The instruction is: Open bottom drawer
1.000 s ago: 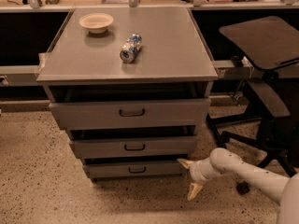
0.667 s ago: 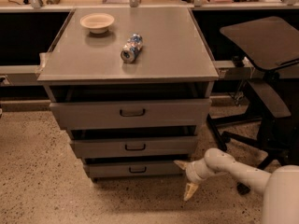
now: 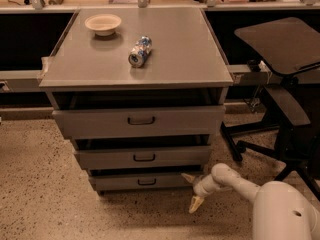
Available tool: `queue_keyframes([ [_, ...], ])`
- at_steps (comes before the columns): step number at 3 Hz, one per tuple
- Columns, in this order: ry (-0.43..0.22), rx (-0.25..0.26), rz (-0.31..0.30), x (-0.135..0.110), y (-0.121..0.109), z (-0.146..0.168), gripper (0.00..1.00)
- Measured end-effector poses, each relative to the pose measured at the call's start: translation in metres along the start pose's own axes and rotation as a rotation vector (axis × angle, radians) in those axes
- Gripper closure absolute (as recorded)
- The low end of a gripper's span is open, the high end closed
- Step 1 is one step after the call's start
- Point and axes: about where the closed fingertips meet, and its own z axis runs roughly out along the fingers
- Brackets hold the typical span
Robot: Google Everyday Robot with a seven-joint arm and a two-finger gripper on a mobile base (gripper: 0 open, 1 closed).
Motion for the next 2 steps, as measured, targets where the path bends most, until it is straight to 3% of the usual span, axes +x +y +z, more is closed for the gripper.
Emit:
queue_keyframes([
  [1, 0.001, 0.06, -0.032, 0.005, -0.028, 0.017, 0.0],
  [2, 0.01, 0.083, -0.061, 0.006, -0.044, 0.026, 0.04],
])
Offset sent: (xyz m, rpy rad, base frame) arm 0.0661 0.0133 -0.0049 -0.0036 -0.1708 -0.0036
